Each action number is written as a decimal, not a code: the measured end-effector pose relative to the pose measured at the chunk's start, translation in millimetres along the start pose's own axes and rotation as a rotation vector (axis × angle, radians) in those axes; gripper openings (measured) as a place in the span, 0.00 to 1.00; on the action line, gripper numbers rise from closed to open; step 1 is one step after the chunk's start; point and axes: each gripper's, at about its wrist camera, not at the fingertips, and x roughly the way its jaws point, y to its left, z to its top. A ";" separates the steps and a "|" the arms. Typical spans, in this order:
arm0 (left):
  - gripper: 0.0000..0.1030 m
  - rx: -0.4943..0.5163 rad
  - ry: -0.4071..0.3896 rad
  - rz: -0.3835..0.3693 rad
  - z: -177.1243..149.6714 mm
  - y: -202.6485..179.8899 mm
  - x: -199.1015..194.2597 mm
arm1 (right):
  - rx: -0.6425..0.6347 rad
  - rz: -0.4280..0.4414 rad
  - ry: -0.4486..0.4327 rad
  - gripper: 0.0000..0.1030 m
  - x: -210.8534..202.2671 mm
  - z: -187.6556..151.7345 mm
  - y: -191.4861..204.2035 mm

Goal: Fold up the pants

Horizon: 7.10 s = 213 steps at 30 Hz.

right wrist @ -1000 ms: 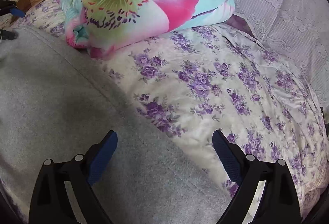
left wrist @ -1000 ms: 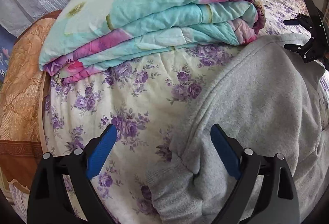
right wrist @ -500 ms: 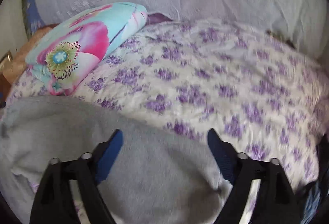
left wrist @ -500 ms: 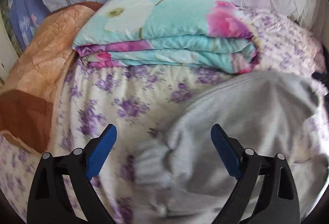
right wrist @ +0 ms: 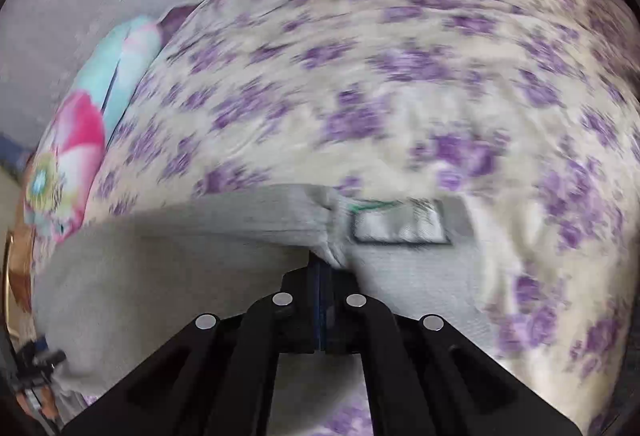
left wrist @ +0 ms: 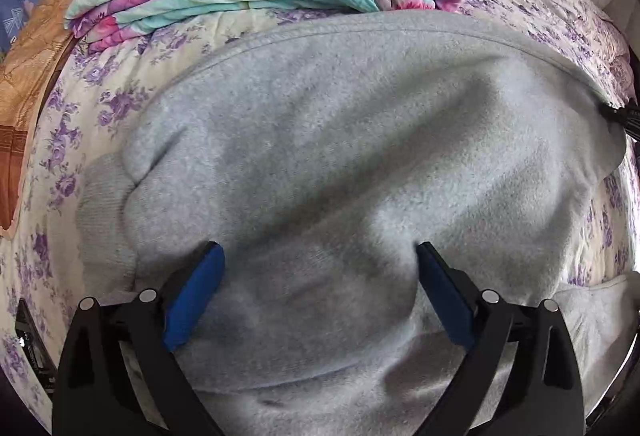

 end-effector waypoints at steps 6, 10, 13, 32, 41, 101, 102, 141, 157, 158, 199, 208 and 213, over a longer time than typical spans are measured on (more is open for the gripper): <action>0.94 -0.058 -0.135 -0.014 -3.3 6.7 -43.9 | -0.352 0.187 -0.036 0.69 -28.5 -67.7 145.5; 0.96 -0.098 -0.052 0.151 -5.2 22.5 -10.1 | -0.468 -0.112 0.120 0.69 25.5 -88.2 158.3; 0.96 -0.023 -0.064 0.217 -19.6 29.0 -5.8 | -0.243 0.003 0.083 0.56 4.2 -70.1 83.4; 0.96 0.072 -0.103 0.074 -134.2 -14.8 -40.1 | -0.304 0.034 0.083 0.75 -134.6 -289.1 25.7; 0.96 0.157 -0.282 0.051 -93.7 -3.7 -135.8 | -0.368 0.093 -0.232 0.97 -206.3 -216.0 74.5; 0.95 0.330 -0.156 -0.049 -183.0 70.9 -110.7 | -0.764 0.436 0.127 0.51 -131.7 -283.6 132.6; 0.95 0.294 -0.171 -0.026 -181.3 78.5 -120.5 | -0.767 0.413 0.078 0.56 -144.4 -278.2 132.4; 0.96 -0.309 0.011 0.120 -119.3 103.4 -55.6 | -0.089 -0.111 -0.191 0.30 -197.6 -265.6 -45.2; 0.96 -0.316 -0.015 0.181 -136.1 113.3 -90.5 | -0.274 -0.115 -0.468 0.85 -229.6 -273.3 19.2; 0.96 -0.338 -0.008 0.175 -138.0 114.8 -90.6 | -0.291 -0.095 -0.474 0.85 -226.0 -274.7 28.9; 0.13 -0.452 -0.090 0.153 -123.4 77.3 -110.6 | -0.414 0.043 -0.196 0.90 -140.2 -292.6 56.6; 0.14 -0.486 -0.123 0.140 -157.6 84.6 -171.3 | -0.454 0.146 -0.118 0.90 -148.3 -292.1 75.4; 0.42 -0.440 0.016 0.300 -165.5 101.9 -92.7 | -0.445 0.076 -0.044 0.96 -119.0 -302.7 82.6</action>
